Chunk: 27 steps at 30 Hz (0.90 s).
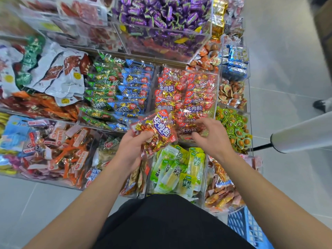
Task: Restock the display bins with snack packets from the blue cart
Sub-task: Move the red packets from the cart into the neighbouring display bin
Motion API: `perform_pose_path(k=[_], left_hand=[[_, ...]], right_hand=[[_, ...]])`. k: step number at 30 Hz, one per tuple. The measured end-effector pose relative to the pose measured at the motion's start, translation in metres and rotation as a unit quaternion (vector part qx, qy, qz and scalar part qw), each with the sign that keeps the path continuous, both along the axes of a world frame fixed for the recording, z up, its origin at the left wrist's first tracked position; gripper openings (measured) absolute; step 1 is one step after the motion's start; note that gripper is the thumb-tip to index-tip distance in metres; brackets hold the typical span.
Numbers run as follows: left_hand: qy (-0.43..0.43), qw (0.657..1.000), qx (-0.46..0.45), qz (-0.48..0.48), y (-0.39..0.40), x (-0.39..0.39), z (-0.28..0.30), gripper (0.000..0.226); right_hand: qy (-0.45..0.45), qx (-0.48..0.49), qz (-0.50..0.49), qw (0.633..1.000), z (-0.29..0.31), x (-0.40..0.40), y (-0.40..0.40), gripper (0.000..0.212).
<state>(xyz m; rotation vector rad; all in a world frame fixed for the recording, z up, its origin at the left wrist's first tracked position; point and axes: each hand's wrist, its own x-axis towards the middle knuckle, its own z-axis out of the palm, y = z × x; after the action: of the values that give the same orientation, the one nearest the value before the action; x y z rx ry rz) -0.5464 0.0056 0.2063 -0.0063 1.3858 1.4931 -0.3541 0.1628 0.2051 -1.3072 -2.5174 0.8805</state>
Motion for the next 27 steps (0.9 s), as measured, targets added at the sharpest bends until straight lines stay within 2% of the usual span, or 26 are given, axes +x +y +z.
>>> perform_pose_path(k=[2, 4, 7, 10, 12, 14, 16, 18, 20, 22, 24, 27], left_hand=[[0.006, 1.000, 0.014, -0.020, 0.004, 0.003, 0.003, 0.040], [0.004, 0.998, 0.043, -0.040, 0.010, 0.008, 0.007, 0.052], [0.007, 0.995, 0.072, -0.061, 0.020, 0.014, 0.012, 0.044], [0.114, 0.989, 0.033, -0.088, 0.022, 0.006, 0.011, 0.018], [0.220, 0.971, -0.006, -0.094, 0.019, -0.005, 0.004, 0.019], [0.391, 0.913, -0.046, -0.109, 0.013, -0.013, -0.002, 0.019], [0.546, 0.817, -0.078, -0.165, 0.010, -0.016, -0.009, 0.024], [0.639, 0.722, -0.102, -0.244, 0.011, -0.016, -0.019, 0.040], [0.681, 0.664, -0.134, -0.277, 0.015, -0.016, -0.026, 0.045], [0.699, 0.644, -0.159, -0.269, 0.017, -0.017, -0.028, 0.043], [0.705, 0.644, -0.163, -0.249, 0.016, -0.018, -0.029, 0.038], [0.717, 0.647, -0.117, -0.231, 0.011, -0.019, -0.034, 0.022]], right_hand=[[0.082, -0.060, -0.015, 0.995, 0.013, -0.013, -0.008, 0.033], [0.126, -0.147, -0.012, 0.981, 0.022, -0.030, -0.014, 0.030], [0.142, -0.193, -0.006, 0.971, 0.030, -0.044, -0.014, 0.011], [0.174, -0.201, -0.056, 0.962, 0.038, -0.040, -0.003, 0.003], [0.201, -0.190, -0.092, 0.957, 0.045, -0.033, 0.007, 0.003], [0.214, -0.142, -0.110, 0.960, 0.049, -0.028, 0.019, 0.007], [0.213, -0.089, -0.104, 0.967, 0.051, -0.027, 0.027, 0.008], [0.205, -0.046, -0.086, 0.974, 0.052, -0.032, 0.028, 0.013], [0.189, -0.007, -0.052, 0.981, 0.052, -0.040, 0.025, 0.021], [0.167, 0.025, -0.007, 0.986, 0.049, -0.048, 0.019, 0.017], [0.152, 0.039, 0.024, 0.987, 0.043, -0.058, 0.014, 0.008], [0.118, 0.053, 0.073, 0.989, 0.027, -0.072, 0.011, 0.008]])
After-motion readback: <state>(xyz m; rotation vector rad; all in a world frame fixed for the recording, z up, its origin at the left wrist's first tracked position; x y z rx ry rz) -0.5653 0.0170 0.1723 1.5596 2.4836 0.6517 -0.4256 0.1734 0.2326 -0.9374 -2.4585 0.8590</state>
